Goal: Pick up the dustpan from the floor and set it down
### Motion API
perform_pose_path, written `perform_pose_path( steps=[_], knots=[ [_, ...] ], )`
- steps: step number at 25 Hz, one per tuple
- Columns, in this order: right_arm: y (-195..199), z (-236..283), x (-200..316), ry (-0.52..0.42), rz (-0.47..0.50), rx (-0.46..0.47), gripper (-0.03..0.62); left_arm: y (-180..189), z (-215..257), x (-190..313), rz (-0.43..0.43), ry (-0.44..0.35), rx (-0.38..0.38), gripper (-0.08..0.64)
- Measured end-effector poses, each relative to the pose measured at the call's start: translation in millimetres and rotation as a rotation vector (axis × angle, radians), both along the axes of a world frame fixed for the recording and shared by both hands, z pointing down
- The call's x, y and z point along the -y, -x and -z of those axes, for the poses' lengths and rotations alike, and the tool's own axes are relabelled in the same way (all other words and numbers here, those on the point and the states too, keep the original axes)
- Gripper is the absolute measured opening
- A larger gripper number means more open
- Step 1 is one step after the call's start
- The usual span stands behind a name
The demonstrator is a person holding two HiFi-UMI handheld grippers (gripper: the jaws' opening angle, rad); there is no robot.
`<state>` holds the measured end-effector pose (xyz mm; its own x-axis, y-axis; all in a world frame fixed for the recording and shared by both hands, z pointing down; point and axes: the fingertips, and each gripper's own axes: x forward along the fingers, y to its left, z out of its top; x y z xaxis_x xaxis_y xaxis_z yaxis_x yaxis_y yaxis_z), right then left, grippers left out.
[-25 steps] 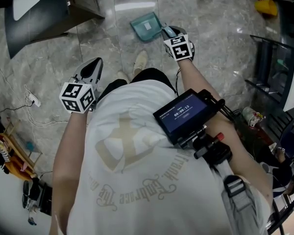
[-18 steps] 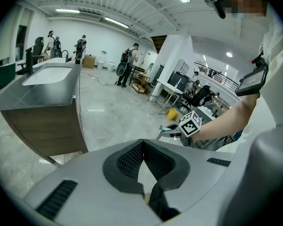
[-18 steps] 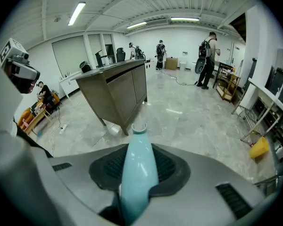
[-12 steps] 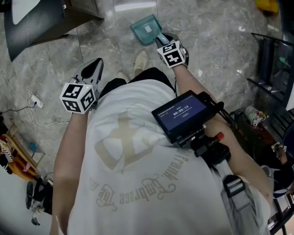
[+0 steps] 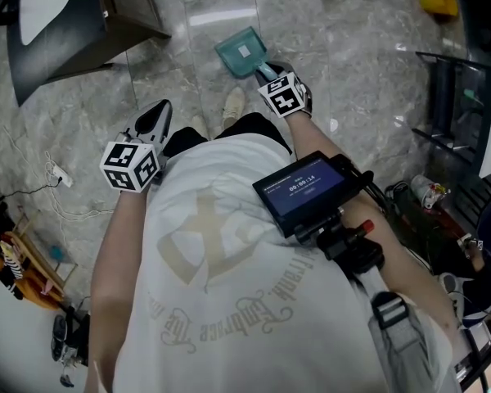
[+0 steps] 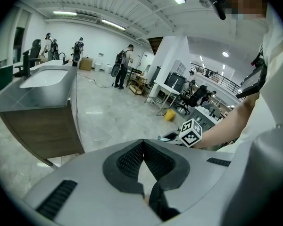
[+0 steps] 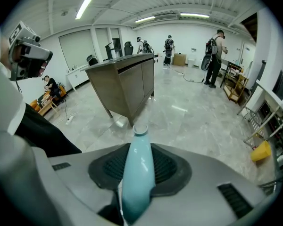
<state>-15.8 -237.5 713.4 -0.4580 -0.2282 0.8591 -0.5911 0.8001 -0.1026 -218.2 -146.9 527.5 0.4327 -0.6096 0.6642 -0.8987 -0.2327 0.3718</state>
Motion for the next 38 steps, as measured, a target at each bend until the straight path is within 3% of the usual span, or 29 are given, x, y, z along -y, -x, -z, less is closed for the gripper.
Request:
perform_pose_path(
  steps=[8,20,24,30,38],
  knots=[
    [-15.0,12.2,-3.6,-0.025,-0.057,-0.031,0.155,-0.2,-1.4,0.5,-0.061,-0.016,-0.032,0.011],
    [-16.7,67.3,-18.7,-0.146,-0.217,0.002,0.155,28.0,19.6,-22.1,-0.148,-0.082,-0.059,0.011],
    [-18.3,96.8,-19.7,-0.216,-0.248,0.023,0.107,27.1,24.8,-19.9,-0.17,-0.103,-0.077,0.011],
    [-22.5,150.6,-51.7,-0.311,-0.317,0.104,0.026,11.5,38.6,-48.8,-0.223,-0.155,-0.098,0.011],
    [-4.6,203.0,-62.1,-0.336,-0.368,0.289,0.016,5.3,33.8,-28.6,-0.275,-0.171,-0.135,0.011]
  ],
)
